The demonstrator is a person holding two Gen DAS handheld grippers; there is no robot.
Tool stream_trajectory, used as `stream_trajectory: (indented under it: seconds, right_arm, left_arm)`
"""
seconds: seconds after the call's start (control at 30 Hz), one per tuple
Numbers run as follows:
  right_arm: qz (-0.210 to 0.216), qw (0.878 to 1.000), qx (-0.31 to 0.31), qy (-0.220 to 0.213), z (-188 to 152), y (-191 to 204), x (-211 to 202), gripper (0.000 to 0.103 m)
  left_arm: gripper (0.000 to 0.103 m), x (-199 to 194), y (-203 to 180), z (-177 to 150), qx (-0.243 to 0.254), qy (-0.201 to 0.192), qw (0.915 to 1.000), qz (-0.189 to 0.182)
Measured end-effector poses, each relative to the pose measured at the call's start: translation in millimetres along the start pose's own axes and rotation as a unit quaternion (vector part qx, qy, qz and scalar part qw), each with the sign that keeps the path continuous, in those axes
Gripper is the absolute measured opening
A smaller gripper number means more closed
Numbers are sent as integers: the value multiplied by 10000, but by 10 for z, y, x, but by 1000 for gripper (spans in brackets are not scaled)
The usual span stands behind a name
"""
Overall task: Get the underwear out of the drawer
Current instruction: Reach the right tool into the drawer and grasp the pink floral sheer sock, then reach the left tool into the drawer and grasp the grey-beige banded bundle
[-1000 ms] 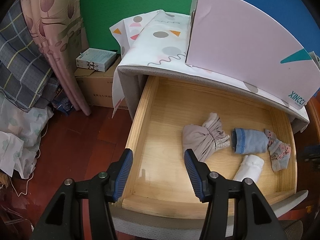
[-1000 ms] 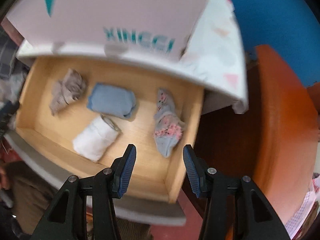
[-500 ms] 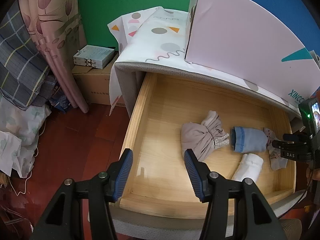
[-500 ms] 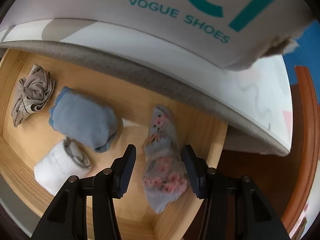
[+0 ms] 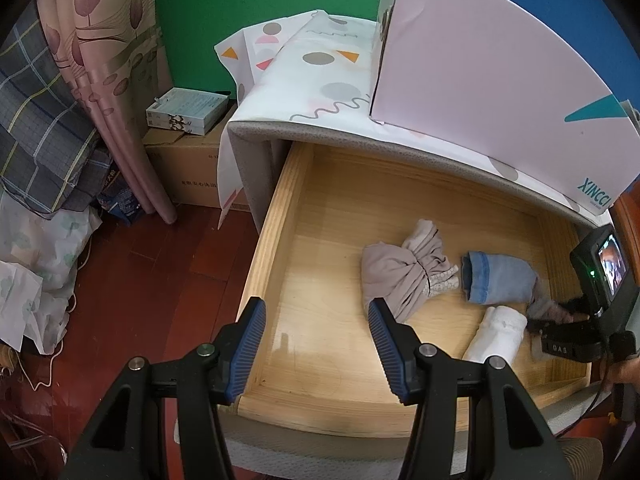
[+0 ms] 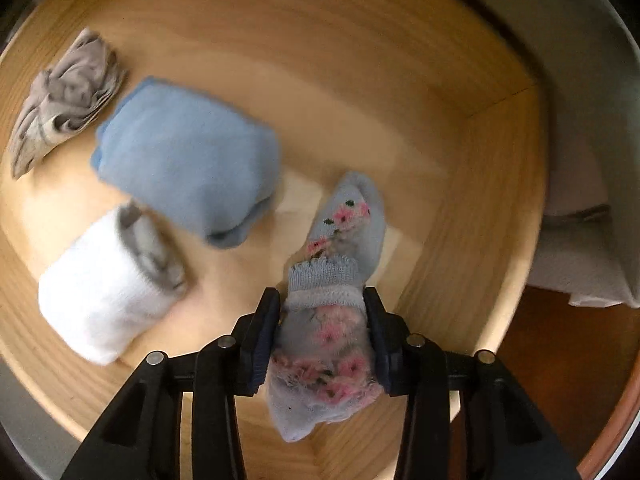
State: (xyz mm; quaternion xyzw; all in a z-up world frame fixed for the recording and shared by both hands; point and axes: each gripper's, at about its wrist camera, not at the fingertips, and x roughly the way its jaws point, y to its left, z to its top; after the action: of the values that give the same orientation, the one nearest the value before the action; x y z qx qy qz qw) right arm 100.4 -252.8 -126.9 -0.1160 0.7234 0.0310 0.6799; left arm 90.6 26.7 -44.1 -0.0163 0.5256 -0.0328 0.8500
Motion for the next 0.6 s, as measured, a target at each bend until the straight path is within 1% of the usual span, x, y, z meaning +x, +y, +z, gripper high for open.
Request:
stream_trajectory:
  seconds: [0.17,0.33,0.4,0.43,0.5,0.6]
  right_arm:
    - [222,9992,247,235,-109,79,5,34]
    - [552,9950,650,522,-342,120,33,28]
    - [605,9934,794,564,-408,124,38,27]
    - [638,9922,894,585,-498,141,24,26]
    - [697,9897,1082,626,-563,169,18,25]
    - [796,9863,1321,581,-682,167,-9,25]
  left_arm:
    - [55,8,2,-9,17,13,10000,-15]
    - [55,19,-14,-15,68,52,10000,-22]
    - [55,21,-29,-21,126,56,9999,-35]
    - [55,26,-45,-24,147,70,9999,-47]
    - [55,57,-65,-23,209,163,9996,-97]
    - [55,166,-118,-25,385,508,9974,-350]
